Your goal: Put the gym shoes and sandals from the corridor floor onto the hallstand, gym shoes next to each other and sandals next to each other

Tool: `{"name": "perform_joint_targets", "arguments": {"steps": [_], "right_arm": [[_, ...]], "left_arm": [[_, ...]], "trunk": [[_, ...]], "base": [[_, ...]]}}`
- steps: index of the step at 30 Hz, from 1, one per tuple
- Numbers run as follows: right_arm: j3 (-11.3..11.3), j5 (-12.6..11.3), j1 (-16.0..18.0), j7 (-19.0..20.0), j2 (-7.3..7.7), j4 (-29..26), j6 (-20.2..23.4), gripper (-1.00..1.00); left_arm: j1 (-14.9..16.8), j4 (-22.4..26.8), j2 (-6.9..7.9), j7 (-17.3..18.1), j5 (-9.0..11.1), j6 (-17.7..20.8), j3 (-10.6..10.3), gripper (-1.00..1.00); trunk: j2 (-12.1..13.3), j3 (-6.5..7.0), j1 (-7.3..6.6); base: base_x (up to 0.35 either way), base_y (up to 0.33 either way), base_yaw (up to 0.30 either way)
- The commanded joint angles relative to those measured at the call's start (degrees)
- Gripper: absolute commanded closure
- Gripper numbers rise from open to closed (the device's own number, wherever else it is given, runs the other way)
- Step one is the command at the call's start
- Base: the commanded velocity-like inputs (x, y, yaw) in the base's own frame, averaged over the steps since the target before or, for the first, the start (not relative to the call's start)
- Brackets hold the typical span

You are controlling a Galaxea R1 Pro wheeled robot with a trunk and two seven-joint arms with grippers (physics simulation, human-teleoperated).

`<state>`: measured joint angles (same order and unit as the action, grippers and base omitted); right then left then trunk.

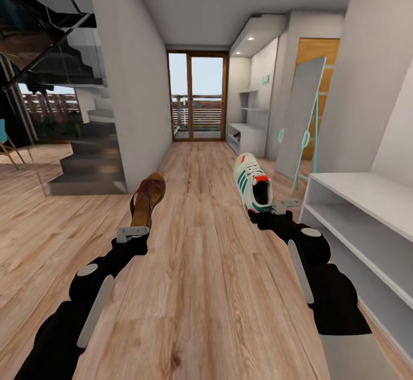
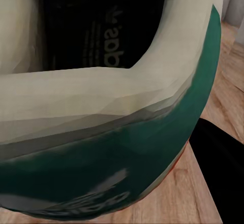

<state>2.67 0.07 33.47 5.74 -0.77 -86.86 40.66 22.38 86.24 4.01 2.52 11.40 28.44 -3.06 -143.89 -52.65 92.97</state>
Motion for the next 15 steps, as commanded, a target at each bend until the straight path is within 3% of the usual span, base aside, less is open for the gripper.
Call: {"name": "perform_joint_targets", "arguments": {"steps": [1,15], "right_arm": [[-0.04,0.04,0.04,0.11,-0.02,-0.07,0.29,1.00],[-0.04,0.02,0.05,0.06,-0.11,-0.07,0.29,1.00]], "left_arm": [[0.03,0.07,0.03,0.03,0.29,0.30,-0.02,1.00],[0.03,0.07,0.03,0.03,0.20,0.30,-0.02,1.00]], "trunk": [[-0.03,-0.06,0.02],[-0.03,-0.06,0.02]], "base": [[0.344,0.000,0.000],[0.344,0.000,0.000]]}}
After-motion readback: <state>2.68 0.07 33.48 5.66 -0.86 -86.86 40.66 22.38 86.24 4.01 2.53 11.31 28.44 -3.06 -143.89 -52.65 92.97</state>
